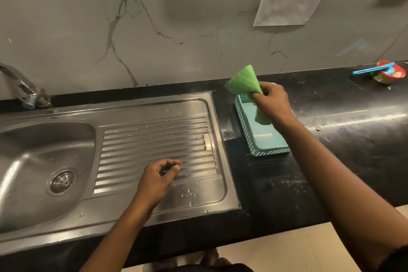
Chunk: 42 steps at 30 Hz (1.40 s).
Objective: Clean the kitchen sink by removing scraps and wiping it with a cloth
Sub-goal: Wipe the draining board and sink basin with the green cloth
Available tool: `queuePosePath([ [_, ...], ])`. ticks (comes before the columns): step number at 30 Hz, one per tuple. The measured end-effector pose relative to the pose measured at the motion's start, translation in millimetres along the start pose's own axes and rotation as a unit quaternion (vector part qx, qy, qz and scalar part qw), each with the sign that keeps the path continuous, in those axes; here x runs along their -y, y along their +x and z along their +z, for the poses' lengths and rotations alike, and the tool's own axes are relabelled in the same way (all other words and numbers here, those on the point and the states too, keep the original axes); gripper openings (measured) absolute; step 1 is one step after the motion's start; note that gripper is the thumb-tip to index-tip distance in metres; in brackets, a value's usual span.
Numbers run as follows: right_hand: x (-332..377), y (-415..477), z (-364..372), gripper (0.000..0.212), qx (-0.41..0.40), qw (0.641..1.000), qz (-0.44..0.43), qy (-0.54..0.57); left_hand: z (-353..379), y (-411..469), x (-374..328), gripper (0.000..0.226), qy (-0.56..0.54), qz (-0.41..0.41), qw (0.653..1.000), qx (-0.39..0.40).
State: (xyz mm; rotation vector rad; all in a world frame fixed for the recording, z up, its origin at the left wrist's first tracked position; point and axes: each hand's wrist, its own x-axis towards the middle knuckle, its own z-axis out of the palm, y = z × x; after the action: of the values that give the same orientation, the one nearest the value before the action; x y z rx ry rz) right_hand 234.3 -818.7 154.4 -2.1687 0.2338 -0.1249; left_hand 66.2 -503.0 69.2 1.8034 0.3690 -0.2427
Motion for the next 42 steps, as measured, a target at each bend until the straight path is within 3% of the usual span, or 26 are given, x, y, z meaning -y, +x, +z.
queuePosePath([
  [3, 22, 6, 33, 0.03, 0.125, 0.985, 0.032, 0.116, -5, 3, 4, 0.015, 0.0, 0.0, 1.0, -0.002],
  [5, 29, 12, 64, 0.042, 0.168, 0.982, 0.022, 0.086, -11, 4, 7, 0.016, -0.007, -0.001, 1.0, -0.008],
  [10, 26, 28, 128, 0.055, 0.101, 0.984, -0.076, -0.128, -30, 4, 15, 0.017, -0.01, -0.001, 1.0, -0.018],
  [13, -1, 30, 147, 0.059, 0.188, 0.911, -0.161, -0.331, -41, 5, 19, 0.017, -0.02, -0.003, 1.0, -0.024],
  [15, -29, 14, 156, 0.065, 0.261, 0.857, -0.142, -0.421, -46, 5, 21, 0.017, -0.023, -0.004, 0.999, -0.023],
  [16, -43, 3, 158, 0.065, 0.272, 0.848, -0.129, -0.436, -48, 6, 21, 0.018, -0.023, -0.004, 0.999, -0.022],
  [25, -89, -117, 142, 0.062, 0.204, 0.894, -0.111, -0.383, -53, 14, 29, 0.015, -0.018, -0.002, 1.0, 0.021],
  [33, -84, -236, 133, 0.062, 0.166, 0.929, -0.054, -0.327, -66, 25, 28, 0.014, -0.005, 0.011, 0.997, 0.072],
  [37, -61, -265, 167, 0.063, 0.149, 0.945, -0.003, -0.29, -79, 28, 24, 0.017, -0.004, 0.03, 0.996, 0.084],
  [42, -18, -279, 244, 0.067, 0.204, 0.939, -0.03, -0.275, -106, 32, 26, 0.018, -0.004, 0.038, 0.996, 0.075],
])
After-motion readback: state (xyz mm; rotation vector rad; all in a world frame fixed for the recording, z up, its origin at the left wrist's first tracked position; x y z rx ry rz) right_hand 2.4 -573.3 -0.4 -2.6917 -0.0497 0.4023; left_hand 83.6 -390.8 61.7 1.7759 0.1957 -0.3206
